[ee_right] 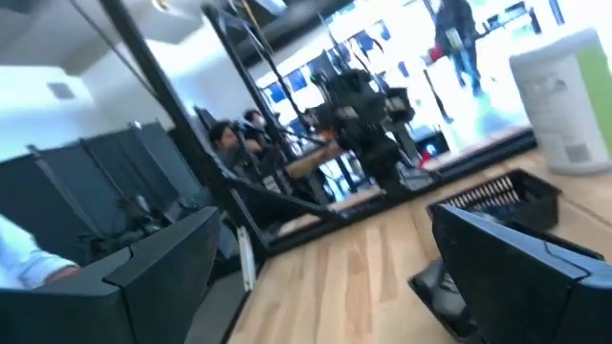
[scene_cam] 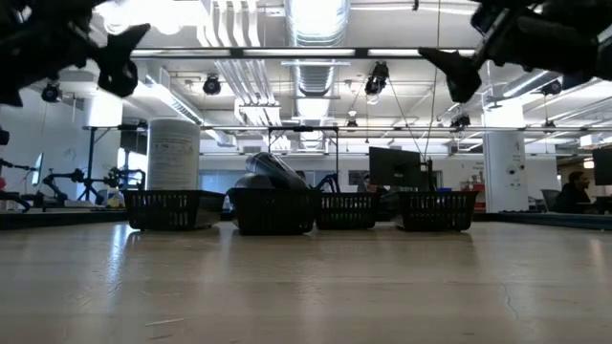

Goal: Pick & Place Travel size toiletries
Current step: Return To Home Position

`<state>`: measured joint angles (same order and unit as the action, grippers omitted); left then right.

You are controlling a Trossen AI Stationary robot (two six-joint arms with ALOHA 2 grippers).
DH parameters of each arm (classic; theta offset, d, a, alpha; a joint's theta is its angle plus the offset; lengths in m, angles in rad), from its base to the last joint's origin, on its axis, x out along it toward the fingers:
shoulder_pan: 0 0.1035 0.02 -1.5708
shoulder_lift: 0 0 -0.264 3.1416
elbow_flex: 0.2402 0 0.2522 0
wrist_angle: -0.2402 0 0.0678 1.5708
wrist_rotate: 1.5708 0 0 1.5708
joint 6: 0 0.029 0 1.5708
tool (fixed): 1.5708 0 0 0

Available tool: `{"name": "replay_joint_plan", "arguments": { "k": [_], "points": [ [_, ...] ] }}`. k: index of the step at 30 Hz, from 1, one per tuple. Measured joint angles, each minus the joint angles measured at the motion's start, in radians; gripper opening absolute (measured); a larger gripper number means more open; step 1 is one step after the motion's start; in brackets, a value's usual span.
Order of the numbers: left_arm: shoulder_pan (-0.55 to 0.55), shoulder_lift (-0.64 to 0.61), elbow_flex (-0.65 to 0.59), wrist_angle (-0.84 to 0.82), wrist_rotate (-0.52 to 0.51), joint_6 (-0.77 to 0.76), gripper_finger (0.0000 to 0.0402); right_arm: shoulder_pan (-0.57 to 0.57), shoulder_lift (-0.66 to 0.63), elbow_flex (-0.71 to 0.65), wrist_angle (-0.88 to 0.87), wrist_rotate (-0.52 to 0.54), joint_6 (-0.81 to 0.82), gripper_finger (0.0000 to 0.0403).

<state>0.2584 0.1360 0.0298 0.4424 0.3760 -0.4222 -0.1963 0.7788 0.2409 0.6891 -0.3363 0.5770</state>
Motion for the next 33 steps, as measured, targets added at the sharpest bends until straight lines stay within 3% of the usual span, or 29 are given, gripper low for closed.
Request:
{"name": "replay_joint_plan", "arguments": {
  "k": [4, 9, 17, 28, 33],
  "points": [
    [0.002, -0.073, -0.018, -0.14, -0.001, -0.024, 0.0245, 0.0, -0.051, -0.106, 0.16, 0.023, 0.002, 0.0379],
    [0.002, -0.111, -0.02, -0.177, 0.0, -0.024, 0.0245, 0.0, -0.087, -0.227, 0.357, 0.03, -0.005, 0.0379],
    [0.002, -0.105, -0.02, -0.176, 0.0, -0.049, 0.0245, -0.018, -0.103, -0.232, 0.292, 0.098, -0.03, 0.038],
    [0.001, -0.1, -0.021, -0.176, 0.0, -0.049, 0.0245, -0.018, -0.103, -0.232, 0.283, 0.102, 0.014, 0.0379],
    [0.001, -0.1, -0.021, -0.176, 0.0, -0.049, 0.0245, 0.054, -0.291, -0.231, 0.082, 0.111, 0.014, 0.038]
  ]
}}
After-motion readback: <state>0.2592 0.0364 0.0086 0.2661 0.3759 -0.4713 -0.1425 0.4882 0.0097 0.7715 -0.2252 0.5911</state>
